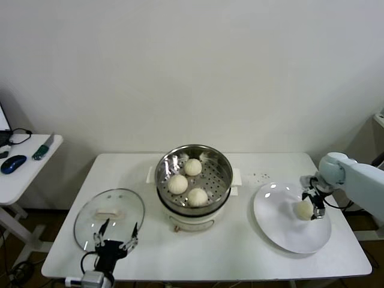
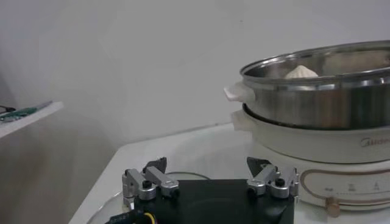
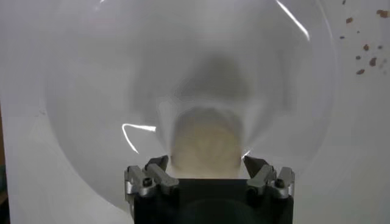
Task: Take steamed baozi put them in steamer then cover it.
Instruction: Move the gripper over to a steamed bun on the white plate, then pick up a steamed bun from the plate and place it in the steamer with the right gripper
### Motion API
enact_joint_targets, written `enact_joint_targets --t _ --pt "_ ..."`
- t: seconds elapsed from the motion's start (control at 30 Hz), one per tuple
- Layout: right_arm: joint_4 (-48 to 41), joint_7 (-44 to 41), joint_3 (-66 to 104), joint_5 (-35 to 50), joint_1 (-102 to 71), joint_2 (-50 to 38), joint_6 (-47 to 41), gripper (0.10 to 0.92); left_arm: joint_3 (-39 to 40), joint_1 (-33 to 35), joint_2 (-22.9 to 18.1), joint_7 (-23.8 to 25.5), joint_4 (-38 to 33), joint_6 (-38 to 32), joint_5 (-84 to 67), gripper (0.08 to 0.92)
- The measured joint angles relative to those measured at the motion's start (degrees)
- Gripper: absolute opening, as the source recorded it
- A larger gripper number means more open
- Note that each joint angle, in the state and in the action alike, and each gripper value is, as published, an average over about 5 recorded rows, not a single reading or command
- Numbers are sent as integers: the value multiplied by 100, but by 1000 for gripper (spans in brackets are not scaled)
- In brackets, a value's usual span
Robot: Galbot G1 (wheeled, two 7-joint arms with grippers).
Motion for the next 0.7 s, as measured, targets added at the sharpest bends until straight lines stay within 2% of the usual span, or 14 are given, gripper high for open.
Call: enact_joint_targets --t 0.17,0.47,0.7 --pt "-140 -3 121 -88 -102 84 63 814 17 2 -11 -1 3 -9 28 823" --pt "-175 -16 181 -68 -141 87 69 672 -2 30 -20 -5 -6 -28 40 823" --pt "-71 0 -100 253 236 57 -7 649 18 48 -29 0 -33 -41 41 823"
